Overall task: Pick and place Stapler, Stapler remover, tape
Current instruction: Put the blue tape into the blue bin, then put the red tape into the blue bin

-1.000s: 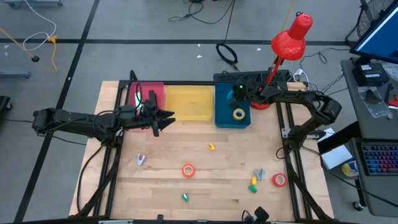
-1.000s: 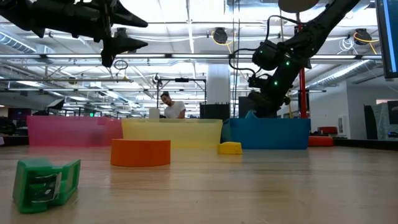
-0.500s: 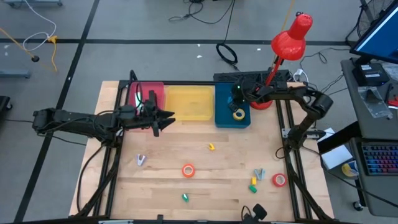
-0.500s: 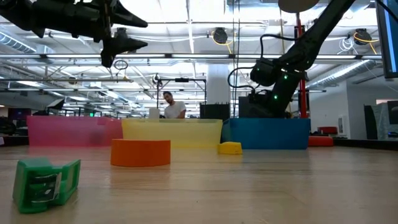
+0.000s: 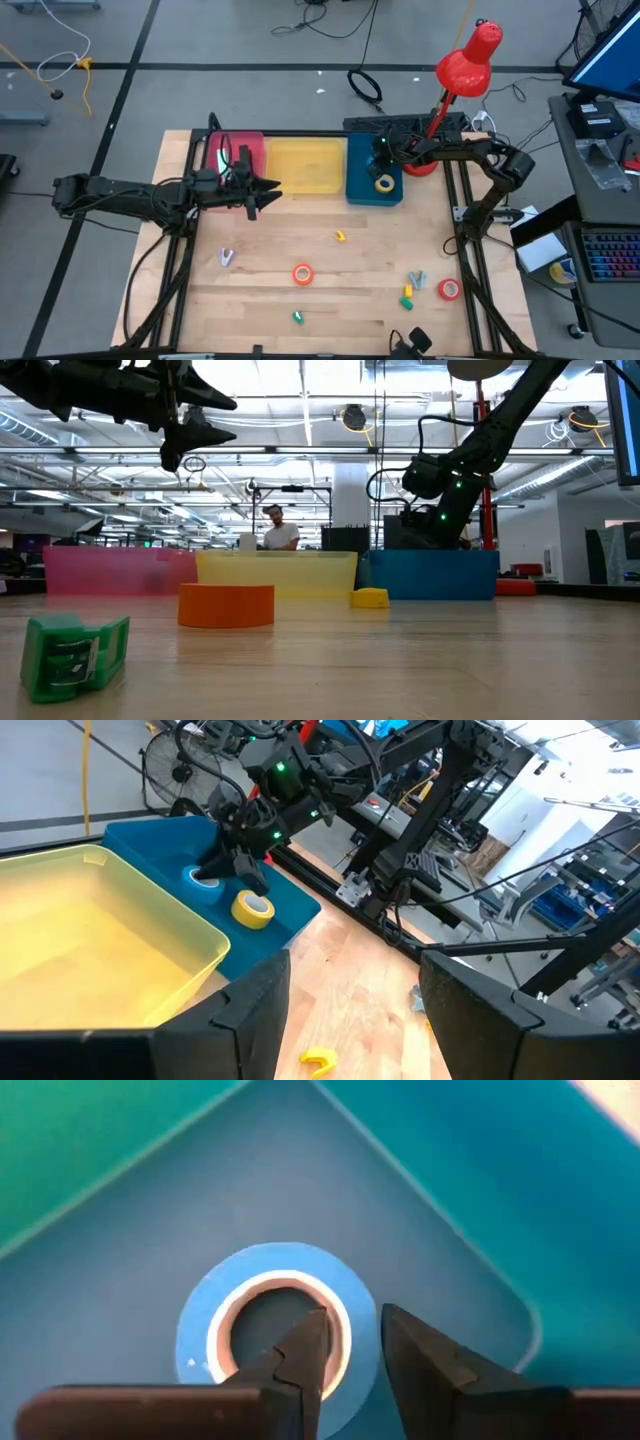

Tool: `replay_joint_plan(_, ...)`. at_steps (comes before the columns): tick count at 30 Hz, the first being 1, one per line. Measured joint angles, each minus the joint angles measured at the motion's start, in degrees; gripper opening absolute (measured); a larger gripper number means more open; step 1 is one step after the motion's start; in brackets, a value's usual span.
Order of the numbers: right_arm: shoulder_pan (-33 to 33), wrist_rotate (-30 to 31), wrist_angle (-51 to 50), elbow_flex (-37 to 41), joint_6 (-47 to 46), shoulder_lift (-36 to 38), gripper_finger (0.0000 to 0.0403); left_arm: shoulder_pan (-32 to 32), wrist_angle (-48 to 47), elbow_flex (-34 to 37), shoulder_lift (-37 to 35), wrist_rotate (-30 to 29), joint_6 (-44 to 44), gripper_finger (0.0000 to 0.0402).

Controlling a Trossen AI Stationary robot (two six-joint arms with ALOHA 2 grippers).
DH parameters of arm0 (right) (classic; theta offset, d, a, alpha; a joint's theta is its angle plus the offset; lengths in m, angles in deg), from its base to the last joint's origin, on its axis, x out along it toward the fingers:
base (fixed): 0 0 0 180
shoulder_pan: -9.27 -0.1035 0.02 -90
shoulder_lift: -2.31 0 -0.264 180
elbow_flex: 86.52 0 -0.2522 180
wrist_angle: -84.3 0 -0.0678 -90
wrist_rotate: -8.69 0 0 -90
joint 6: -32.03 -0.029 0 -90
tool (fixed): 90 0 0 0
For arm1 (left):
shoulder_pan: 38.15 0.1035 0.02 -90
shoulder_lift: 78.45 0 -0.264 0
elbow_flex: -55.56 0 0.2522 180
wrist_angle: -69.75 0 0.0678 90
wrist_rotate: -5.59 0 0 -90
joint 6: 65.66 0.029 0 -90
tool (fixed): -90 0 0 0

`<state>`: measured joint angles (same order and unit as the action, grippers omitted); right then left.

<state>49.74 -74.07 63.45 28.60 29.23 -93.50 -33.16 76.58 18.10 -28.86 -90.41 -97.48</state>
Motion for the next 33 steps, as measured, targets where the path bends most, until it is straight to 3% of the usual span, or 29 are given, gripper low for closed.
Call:
replay_joint_plan(11, -0.45, 1.79, -0.09, -0.03, -1.70, 1.79, 0.0138, 0.00, -3.48, -0.04, 0.00, 0.05, 0.02, 0.0223)
replay_joint_plan(24, -3.06, 1.07, -1.42, -0.02, -5.64, 13.33, 0.0145, 0.00, -6.30, -0.04, 0.02, 0.16, -0.44, 0.0223)
replay_joint_plan(33, -11.07, -12.75, -5.95, -0.02, -11.91, 21.90, 0.0134, 0.00, -10.59, -0.04, 0.02, 2.27, -0.68, 0.0223)
